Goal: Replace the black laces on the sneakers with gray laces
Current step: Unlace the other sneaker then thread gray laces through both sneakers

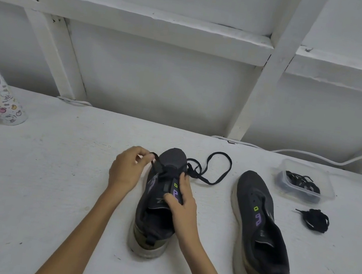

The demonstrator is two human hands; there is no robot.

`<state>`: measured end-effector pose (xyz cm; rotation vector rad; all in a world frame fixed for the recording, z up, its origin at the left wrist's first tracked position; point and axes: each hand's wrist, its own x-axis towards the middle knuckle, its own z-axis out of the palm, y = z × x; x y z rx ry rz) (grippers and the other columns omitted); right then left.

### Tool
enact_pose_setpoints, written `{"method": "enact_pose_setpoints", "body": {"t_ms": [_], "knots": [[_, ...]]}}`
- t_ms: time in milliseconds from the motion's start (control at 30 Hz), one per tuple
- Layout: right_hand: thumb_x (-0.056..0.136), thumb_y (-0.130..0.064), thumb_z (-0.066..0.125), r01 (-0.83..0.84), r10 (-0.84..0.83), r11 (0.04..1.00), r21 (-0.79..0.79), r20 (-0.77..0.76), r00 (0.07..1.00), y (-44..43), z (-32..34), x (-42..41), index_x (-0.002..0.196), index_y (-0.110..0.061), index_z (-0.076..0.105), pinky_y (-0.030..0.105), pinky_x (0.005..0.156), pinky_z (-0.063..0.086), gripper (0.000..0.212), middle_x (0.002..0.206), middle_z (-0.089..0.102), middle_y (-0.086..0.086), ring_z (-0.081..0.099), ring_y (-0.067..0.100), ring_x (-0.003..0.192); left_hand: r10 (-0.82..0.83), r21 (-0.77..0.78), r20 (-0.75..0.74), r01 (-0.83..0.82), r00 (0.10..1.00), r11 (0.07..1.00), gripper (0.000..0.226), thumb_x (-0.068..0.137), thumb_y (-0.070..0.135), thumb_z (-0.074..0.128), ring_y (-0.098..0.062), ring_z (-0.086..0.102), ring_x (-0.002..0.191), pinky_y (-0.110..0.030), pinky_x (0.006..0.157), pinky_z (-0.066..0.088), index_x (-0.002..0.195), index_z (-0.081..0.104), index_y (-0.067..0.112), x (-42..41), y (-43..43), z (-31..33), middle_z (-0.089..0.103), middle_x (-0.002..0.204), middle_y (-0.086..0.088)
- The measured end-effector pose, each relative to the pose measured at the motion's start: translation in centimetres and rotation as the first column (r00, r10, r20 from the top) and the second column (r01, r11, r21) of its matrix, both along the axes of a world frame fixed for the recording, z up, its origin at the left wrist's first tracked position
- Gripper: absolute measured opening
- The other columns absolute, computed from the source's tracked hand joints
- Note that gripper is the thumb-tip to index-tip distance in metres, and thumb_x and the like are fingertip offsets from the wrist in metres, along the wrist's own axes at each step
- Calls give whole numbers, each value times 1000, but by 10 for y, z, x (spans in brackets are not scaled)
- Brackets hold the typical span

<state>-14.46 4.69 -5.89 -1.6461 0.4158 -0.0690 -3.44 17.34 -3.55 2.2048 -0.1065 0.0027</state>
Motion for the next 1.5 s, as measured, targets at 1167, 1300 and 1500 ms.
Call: {"method": "enact_pose_setpoints", "body": {"t_ms": [1167,1300,1500], "knots": [[76,-27,57,21,-21,1000,-1,-8,1000,4,1,-1,153,-27,27,13,107,24,83,160,21,-13,22,-1,144,-60,-134,-73,50,995,990,24,77,45,73,-22,62,74,-34,73,47,70,66,24,-2,6,-14,68,72,1],[89,-9,60,17,-17,1000,12,-2,1000,2,-2,0,153,-26,26,14,108,23,74,160,20,-13,22,2,145,208,-341,42,-182,977,922,17,89,32,67,-21,56,77,-31,74,42,79,63,18,19,15,16,61,74,4],[86,-18,61,39,-39,999,23,24,999,6,-1,1,152,-26,28,14,108,25,75,160,22,-12,24,1,143,-71,-307,-216,1,974,952,48,73,65,65,-14,58,73,-29,68,42,73,64,17,-4,10,9,67,78,1]]}}
